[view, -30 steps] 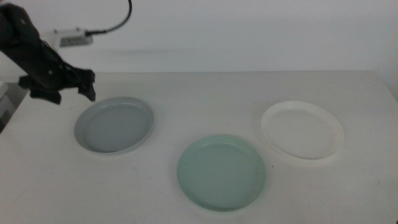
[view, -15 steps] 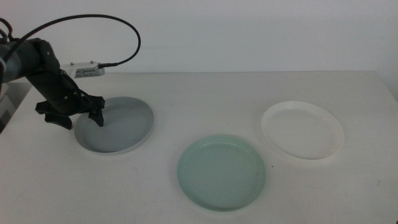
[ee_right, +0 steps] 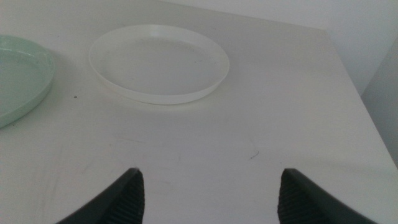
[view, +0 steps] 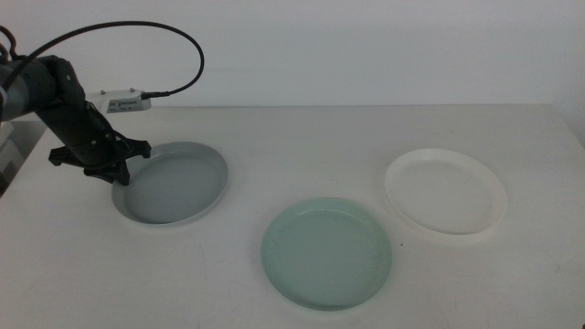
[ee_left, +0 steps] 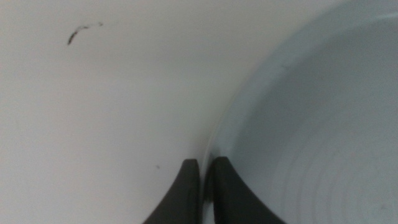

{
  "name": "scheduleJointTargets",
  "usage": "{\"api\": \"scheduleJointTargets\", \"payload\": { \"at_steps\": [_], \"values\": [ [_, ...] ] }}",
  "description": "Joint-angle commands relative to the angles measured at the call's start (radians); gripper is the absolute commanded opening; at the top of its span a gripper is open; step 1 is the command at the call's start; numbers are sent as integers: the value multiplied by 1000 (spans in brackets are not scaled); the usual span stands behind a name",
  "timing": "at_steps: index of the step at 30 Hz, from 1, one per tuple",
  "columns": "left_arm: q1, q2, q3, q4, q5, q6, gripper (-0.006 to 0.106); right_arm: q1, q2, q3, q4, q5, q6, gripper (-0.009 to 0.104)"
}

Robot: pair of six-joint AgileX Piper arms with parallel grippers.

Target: Stack the three bowls on top of each other.

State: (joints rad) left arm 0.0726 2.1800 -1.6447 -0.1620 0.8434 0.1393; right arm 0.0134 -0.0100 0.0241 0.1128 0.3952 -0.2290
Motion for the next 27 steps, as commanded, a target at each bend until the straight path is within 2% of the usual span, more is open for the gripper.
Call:
{"api": "scheduleJointTargets", "payload": {
  "at_steps": [1,5,11,18,23,27],
  "values": [
    [-3,-54,-18,13,19,-18,0,-4,-27,-3,-3,-75,-8,55],
    [-4,-115,-14,4,59,-26,0,-4,-27,-3,-3,-75,-8,55],
    [-4,-256,-4,-64,107,-22,0,-4,-27,-3,-3,-75,-8,55],
    [-4,-526,208,-114,81,-22,0,-4,-27,-3,-3,-75,-8,55],
    [-12,-665,333,-205,85,-22,0,-4,-27,-3,-3,-75,-8,55],
    [-73,-720,397,-209,54,-36,0,-4,-27,-3,-3,-75,-8,55]
  ]
}}
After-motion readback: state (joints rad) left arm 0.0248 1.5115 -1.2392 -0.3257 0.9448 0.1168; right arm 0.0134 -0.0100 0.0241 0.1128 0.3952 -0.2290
